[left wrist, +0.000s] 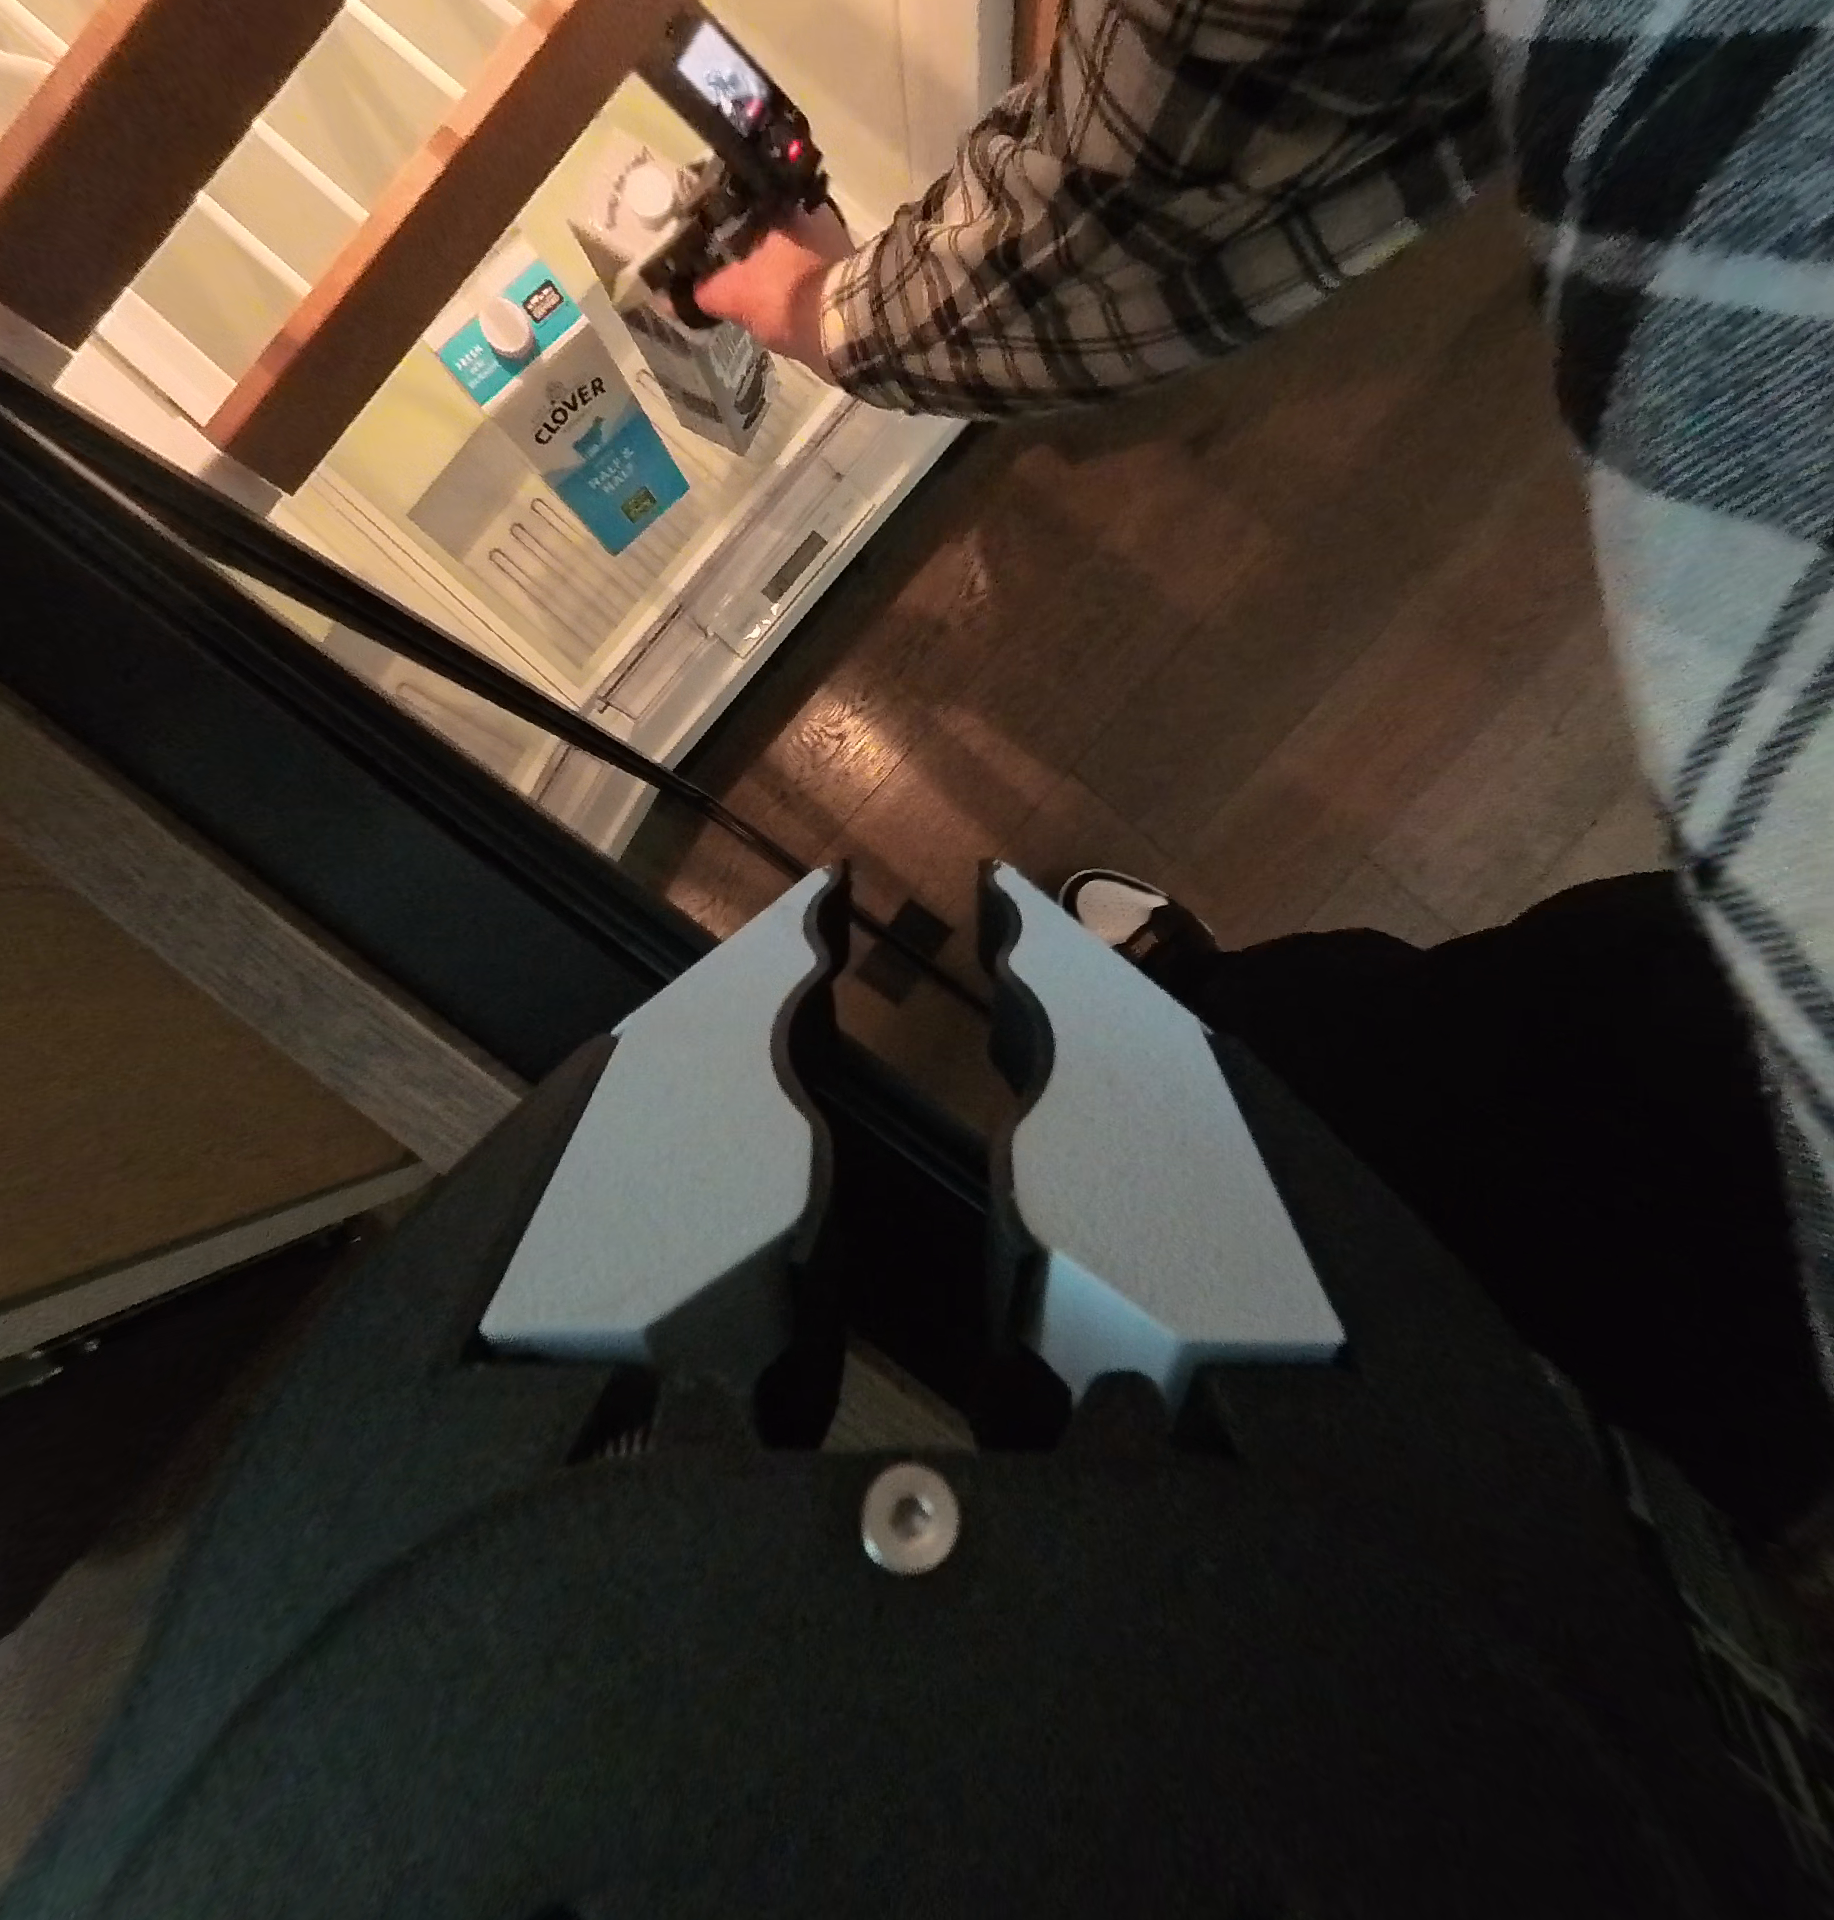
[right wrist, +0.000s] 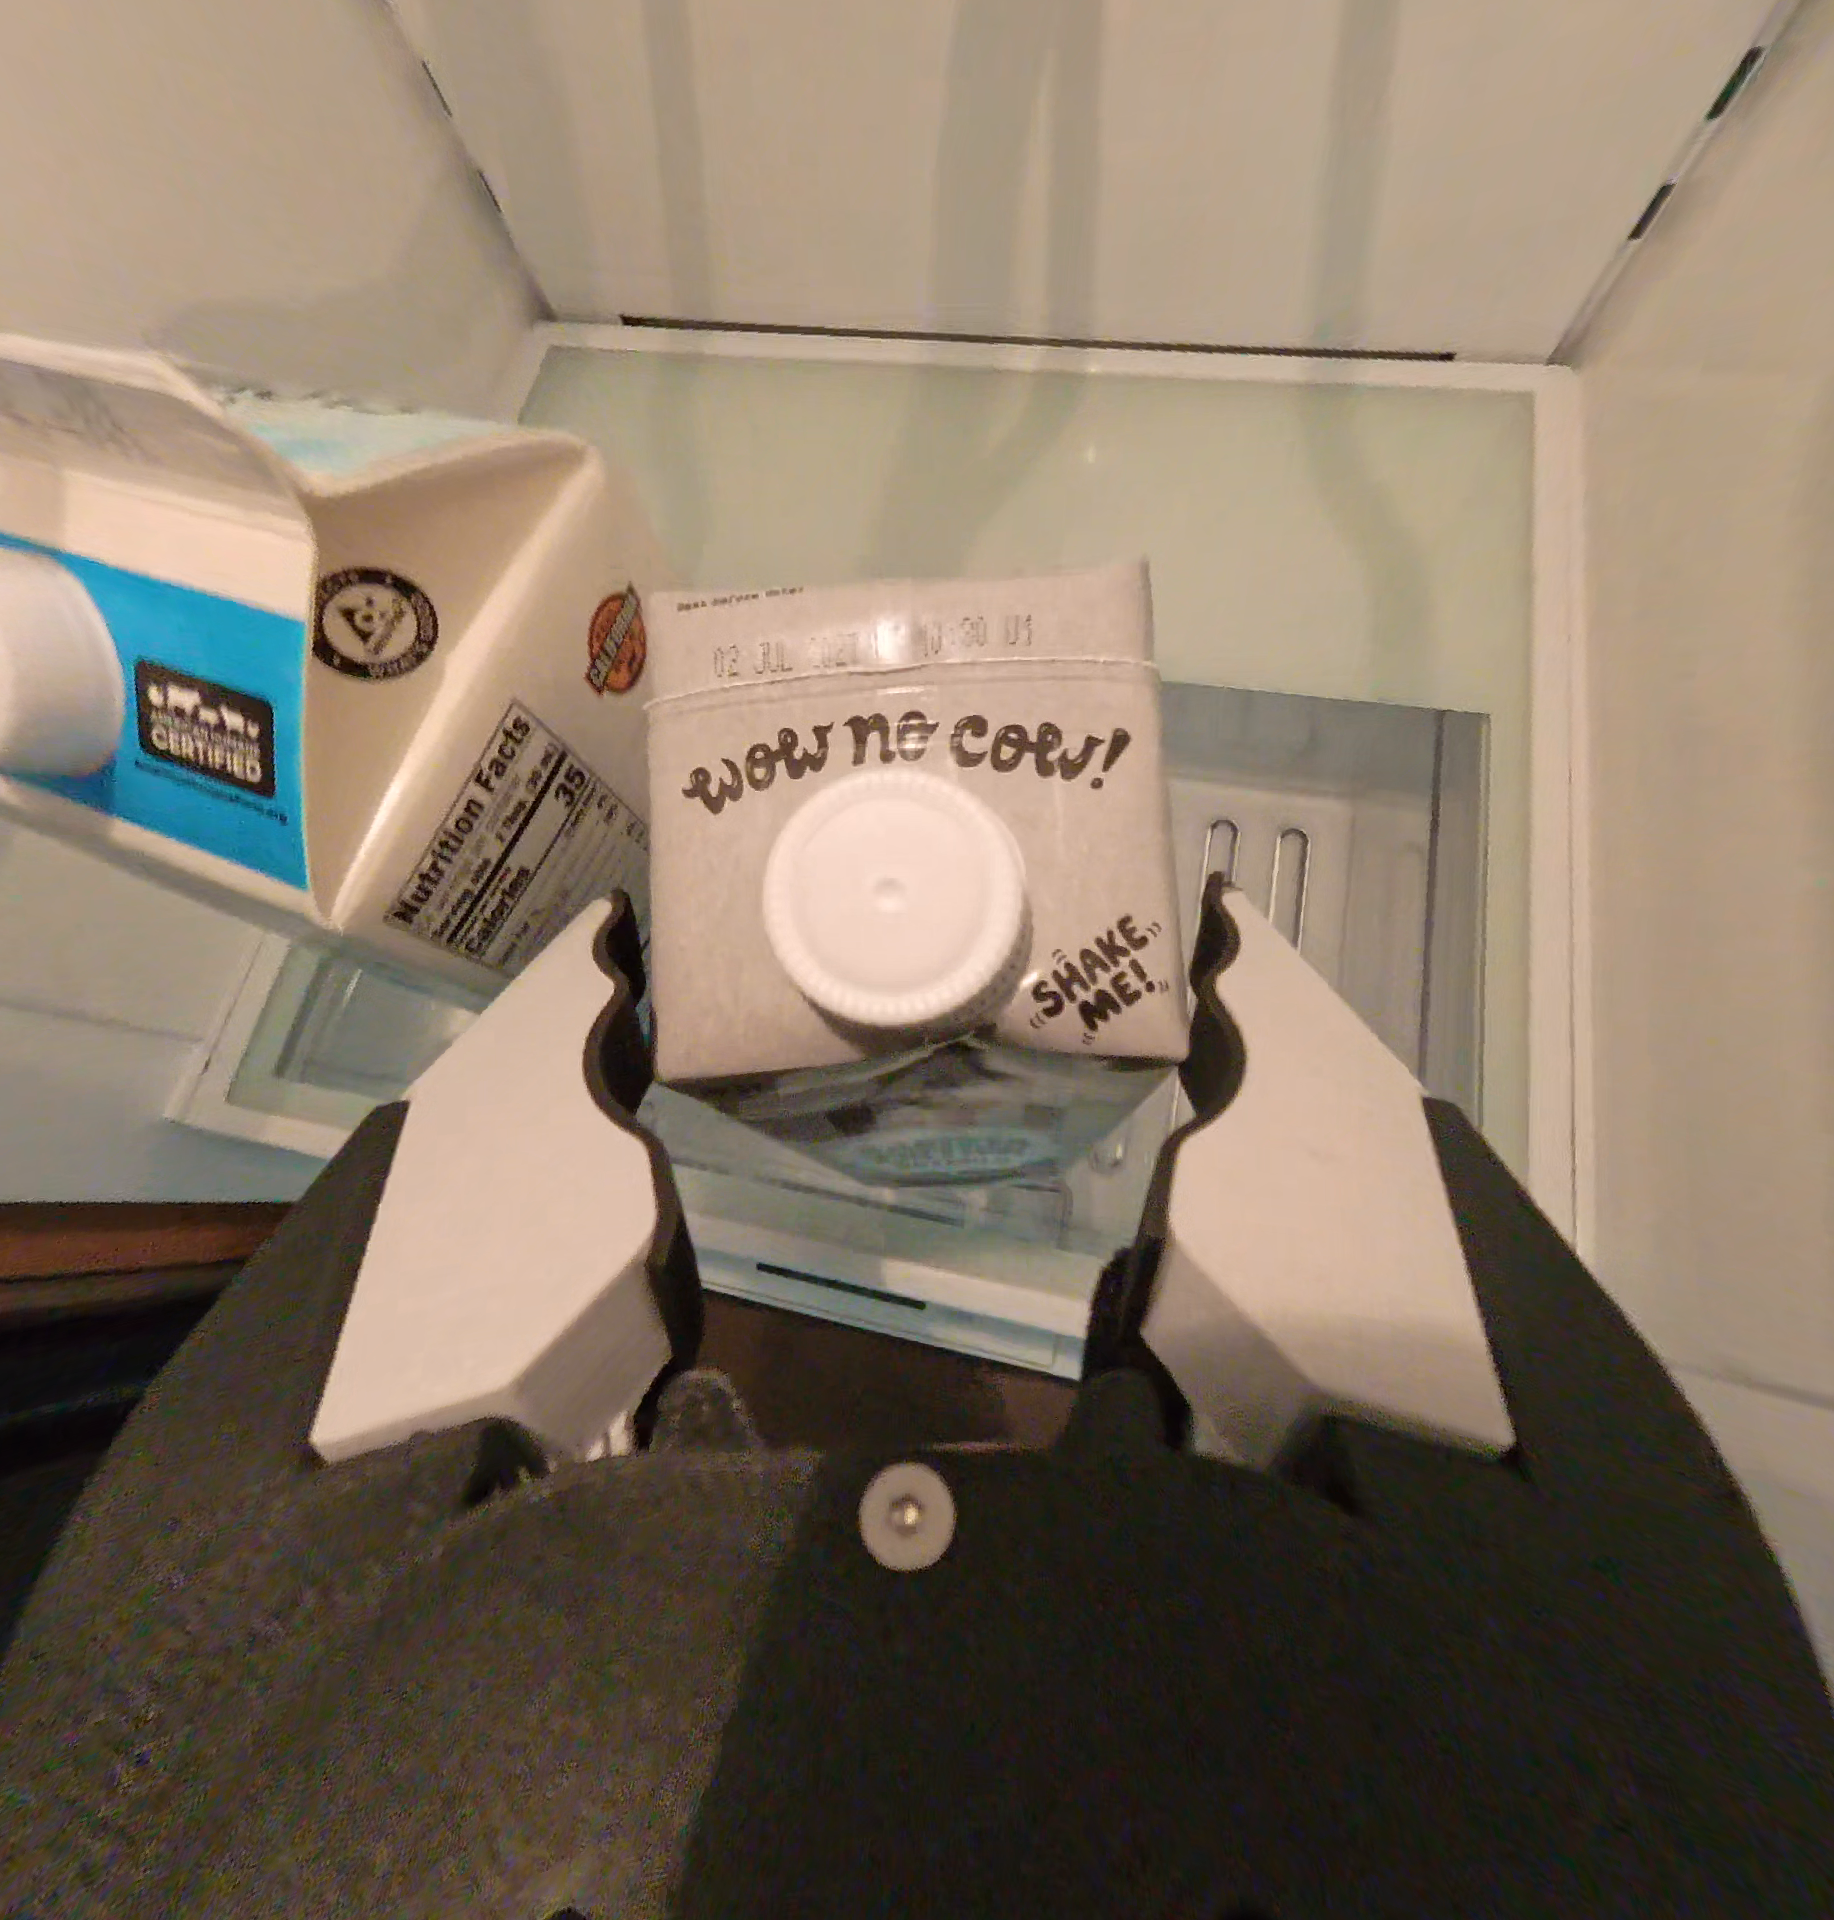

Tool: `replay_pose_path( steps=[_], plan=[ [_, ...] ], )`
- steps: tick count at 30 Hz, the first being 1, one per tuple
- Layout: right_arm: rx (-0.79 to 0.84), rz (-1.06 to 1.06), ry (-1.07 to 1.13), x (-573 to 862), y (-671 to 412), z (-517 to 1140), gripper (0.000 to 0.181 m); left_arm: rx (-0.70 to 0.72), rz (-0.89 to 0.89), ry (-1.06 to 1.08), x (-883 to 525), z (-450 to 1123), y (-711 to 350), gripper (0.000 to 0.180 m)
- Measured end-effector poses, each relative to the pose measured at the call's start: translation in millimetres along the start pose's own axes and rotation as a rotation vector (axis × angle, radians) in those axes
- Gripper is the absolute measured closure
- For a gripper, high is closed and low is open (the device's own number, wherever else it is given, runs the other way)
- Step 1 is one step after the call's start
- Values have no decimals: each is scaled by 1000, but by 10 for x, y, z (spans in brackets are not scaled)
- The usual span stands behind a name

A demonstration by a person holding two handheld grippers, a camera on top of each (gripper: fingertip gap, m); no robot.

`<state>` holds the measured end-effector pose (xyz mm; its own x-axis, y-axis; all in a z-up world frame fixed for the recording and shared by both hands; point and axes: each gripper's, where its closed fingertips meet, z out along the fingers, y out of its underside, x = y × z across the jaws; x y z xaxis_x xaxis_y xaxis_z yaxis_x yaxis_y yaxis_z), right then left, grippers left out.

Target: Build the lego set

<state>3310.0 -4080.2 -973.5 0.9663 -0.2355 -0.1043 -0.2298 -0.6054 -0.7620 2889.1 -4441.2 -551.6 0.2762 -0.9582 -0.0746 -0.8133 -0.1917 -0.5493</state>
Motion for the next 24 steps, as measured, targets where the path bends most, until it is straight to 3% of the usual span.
replay_pose_path(
  steps=[11,24],
  plan=[
    [-42,16,-122,-15,175,-199,87,-42,7,3,26,19,21,153],
    [-22,7,-90,44,292,-418,86,-79,25,6,51,40,36,152]
  ],
)
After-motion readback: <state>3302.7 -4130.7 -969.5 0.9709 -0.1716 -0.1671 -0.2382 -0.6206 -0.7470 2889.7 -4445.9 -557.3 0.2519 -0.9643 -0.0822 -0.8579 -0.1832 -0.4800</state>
